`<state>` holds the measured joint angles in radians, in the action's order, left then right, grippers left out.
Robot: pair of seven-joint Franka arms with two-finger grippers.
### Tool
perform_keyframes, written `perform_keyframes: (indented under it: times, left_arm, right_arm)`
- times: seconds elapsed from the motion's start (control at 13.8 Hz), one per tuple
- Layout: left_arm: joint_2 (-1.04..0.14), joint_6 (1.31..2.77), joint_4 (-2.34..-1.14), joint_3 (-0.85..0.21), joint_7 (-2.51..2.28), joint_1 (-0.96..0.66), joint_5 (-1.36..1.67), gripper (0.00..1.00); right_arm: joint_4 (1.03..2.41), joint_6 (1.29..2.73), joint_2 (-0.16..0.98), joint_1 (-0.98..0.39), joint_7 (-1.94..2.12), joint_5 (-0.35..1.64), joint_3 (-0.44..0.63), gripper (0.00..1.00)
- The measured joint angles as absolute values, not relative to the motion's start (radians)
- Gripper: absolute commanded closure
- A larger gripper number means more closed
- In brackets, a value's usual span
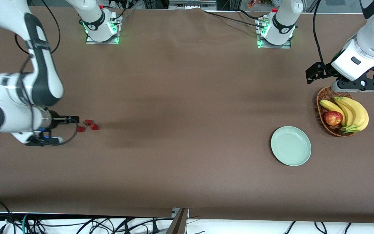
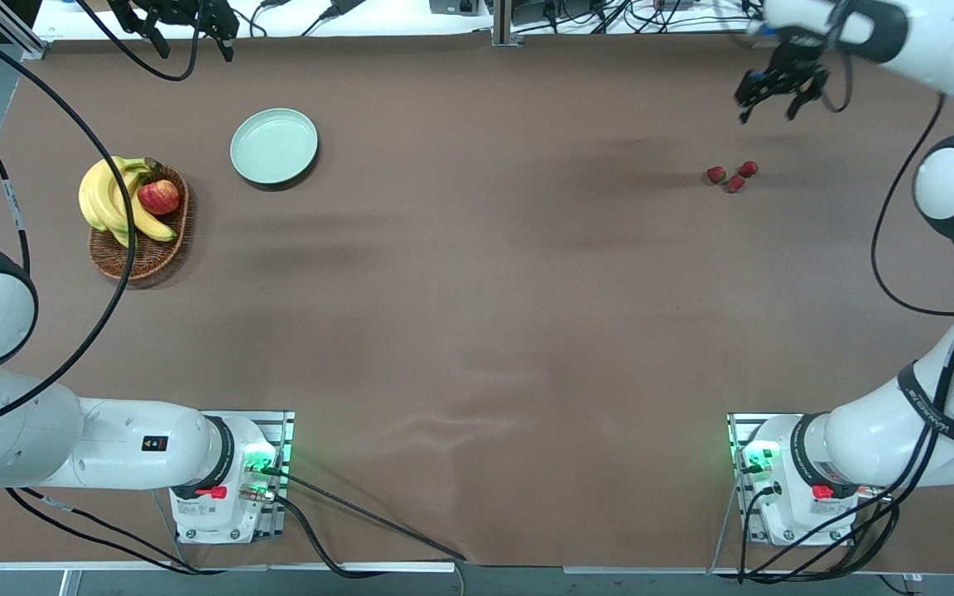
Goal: Collect all strawberries into plate
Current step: 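Lower the right gripper and grasp one strawberry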
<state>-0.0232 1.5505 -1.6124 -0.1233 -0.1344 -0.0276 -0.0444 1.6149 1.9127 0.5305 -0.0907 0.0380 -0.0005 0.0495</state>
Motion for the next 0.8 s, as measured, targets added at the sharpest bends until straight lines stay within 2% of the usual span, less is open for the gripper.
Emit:
perform_keyframes:
  times: [0.8]
  left_arm:
    - [-0.023, 1.55, -1.612, -0.123, -0.134, -0.028, -0.044, 0.0]
  right_arm:
    - [1.934, 2.408, 0.53, -0.107, 0.035, -0.001, 0.038, 0.0]
